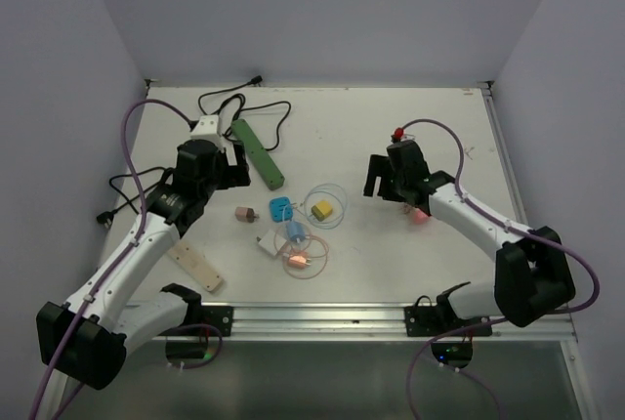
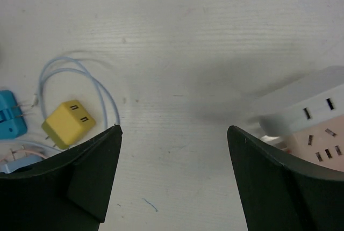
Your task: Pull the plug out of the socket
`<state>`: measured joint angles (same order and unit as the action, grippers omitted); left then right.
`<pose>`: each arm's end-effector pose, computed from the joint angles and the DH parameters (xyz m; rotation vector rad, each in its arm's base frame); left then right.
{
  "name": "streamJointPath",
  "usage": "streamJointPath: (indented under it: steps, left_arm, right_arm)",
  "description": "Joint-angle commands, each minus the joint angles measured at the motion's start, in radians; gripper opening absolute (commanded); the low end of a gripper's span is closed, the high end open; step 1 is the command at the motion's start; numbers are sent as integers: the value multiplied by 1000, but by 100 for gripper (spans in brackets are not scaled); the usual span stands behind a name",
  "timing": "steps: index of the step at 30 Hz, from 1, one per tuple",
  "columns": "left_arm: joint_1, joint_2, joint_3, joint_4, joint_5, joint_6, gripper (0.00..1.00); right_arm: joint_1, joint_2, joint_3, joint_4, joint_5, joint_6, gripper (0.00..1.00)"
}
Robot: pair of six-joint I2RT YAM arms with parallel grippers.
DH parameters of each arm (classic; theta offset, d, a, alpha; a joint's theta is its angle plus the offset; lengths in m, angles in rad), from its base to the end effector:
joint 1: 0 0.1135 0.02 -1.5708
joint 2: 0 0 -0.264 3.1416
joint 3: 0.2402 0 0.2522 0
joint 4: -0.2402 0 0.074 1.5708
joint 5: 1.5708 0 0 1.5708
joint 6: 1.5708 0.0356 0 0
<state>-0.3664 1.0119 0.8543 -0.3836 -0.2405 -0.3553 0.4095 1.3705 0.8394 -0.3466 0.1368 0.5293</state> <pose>0.2126 -0.0725 0.3022 -0.1316 2.0958 -0.1816 0.2578 0.1066 0.2158 0.2074 2.4447 0.2508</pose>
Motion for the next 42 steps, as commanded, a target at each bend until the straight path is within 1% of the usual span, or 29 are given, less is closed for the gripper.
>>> streamJointPath:
  steps: [1,4,6,9,10,13,14,15,16,18,19,20,22,26,29,33,35,37,42]
  left_arm:
    - [9,5,-1,22,-14,15,100]
    - [9,5,-3,23,-10,16,100]
    - [9,7,-4,25,-8,15,99]
    - [9,8,-4,26,3,16,100]
    - [9,10,-4,28,4,18,100]
    - [9,10,-6,29,10,18,99]
    - [9,11,-8,31,13,18,100]
    - [9,11,-9,31,15,18,100]
    - [9,13,-8,32,17,18,100]
    - [9,16,-8,34,20,19,100]
    - [9,17,-8,34,26,19,100]
    - [9,19,-9,37,36,21,100]
    - [9,19,-9,41,50,22,100]
    - [9,22,-20,66,102,32,100]
    - [7,19,-27,86,144,41,100]
    - [7,19,-38,114,193,49,100]
    - [0,24,-43,126,217,49,100]
    - [-15,37,-38,126,219,50,100]
    - [-111,82,-5,115,202,23,100]
  right_arm:
    - [35,-10,85,31,-14,-28,83]
    - [51,-31,115,24,-28,-48,83]
    - [54,-65,124,8,-11,-58,83]
    - [54,-131,115,-15,95,-69,83]
    - [52,-151,109,-22,162,-69,83]
    - [48,-218,76,-51,280,-69,84]
    - [34,-232,69,-81,338,-54,84]
    - [23,-247,52,-98,359,-39,83]
    - [-16,-276,41,-115,366,-19,83]
    - [-72,-310,-5,-155,344,49,82]
    - [-131,-348,-23,-160,324,70,81]
    - [-156,-366,-66,-160,293,107,80]
    - [-195,-392,-100,-160,277,132,79]
    - [-207,-409,-161,-151,256,201,76]
    - [-218,-409,-204,-125,245,251,71]
    - [-241,-415,-264,-78,238,297,59]
    - [-267,-421,-299,-42,207,302,56]
    - [-294,-433,-318,-19,190,301,51]
    - [-345,-444,-362,43,113,258,39]
